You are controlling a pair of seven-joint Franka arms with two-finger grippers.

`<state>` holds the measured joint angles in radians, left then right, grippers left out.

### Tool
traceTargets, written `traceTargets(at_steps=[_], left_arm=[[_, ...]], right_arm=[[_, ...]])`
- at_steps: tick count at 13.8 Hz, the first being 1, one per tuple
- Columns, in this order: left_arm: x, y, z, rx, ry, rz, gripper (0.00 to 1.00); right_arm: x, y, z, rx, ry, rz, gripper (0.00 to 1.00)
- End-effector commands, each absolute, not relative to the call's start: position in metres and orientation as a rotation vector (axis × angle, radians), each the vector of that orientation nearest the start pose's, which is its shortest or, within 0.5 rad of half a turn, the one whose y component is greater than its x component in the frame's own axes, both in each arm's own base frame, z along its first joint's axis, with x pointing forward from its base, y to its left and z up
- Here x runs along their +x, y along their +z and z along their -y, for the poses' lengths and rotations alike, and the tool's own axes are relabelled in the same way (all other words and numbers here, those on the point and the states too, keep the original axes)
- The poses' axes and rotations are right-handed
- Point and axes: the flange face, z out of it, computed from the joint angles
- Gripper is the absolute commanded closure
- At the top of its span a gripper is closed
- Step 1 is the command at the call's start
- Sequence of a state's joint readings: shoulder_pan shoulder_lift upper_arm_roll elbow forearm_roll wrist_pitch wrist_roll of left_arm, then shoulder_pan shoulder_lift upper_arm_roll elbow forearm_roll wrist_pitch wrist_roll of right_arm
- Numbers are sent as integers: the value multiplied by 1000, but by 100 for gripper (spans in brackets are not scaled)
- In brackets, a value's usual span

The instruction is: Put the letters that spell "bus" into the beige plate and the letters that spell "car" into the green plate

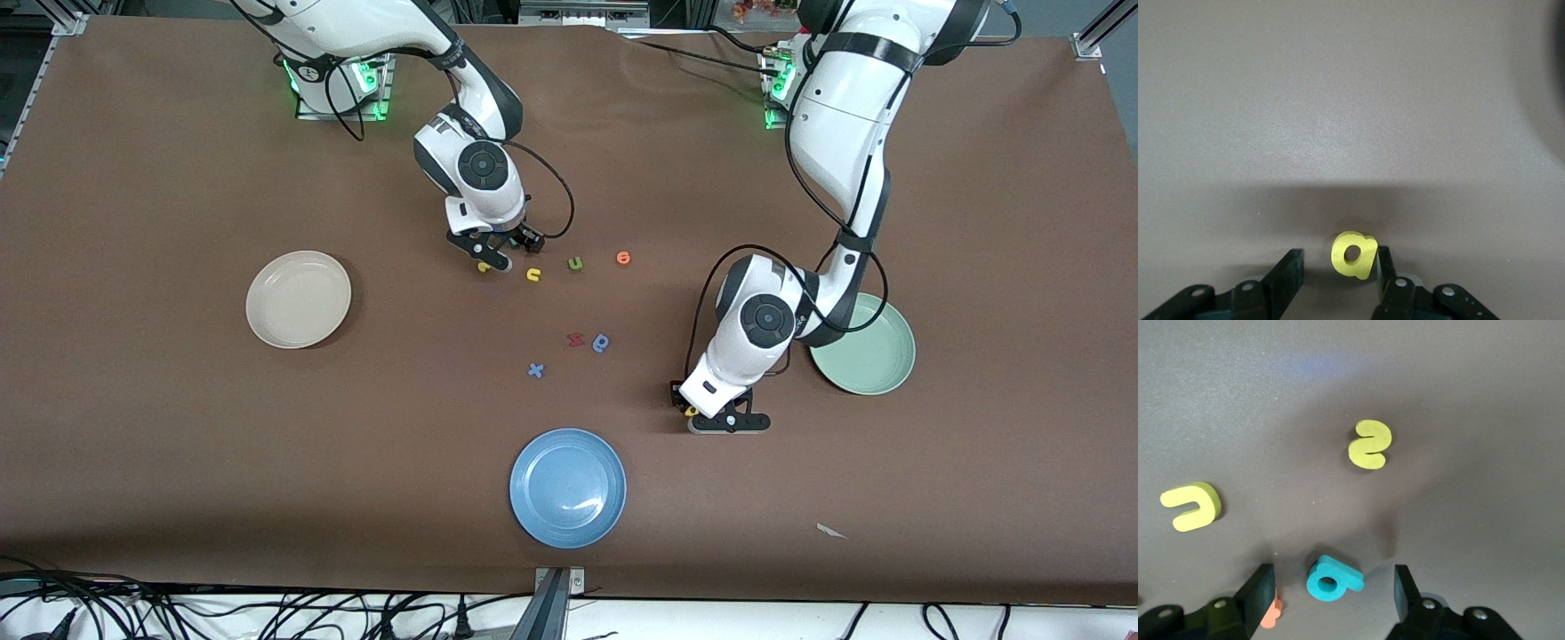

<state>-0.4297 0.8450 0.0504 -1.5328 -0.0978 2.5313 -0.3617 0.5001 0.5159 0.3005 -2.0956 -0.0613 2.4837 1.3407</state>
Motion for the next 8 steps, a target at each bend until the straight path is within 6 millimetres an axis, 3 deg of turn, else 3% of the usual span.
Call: traceTargets(at_steps=[1,4,6,8], left_arm=[[670,169,271,-3195,-231,15,62],[670,168,271,-3194,-229,20,66],[670,169,270,-3194,-229,20,76],[671,172,270,-3196,-236,20,79]], right_arm=[[390,169,-414,-3052,239,-836,28],[389,169,-414,-3053,241,-834,49],[389,168,-414,-3055,243,-834,62],[389,168,-414,-3055,244,-837,72]])
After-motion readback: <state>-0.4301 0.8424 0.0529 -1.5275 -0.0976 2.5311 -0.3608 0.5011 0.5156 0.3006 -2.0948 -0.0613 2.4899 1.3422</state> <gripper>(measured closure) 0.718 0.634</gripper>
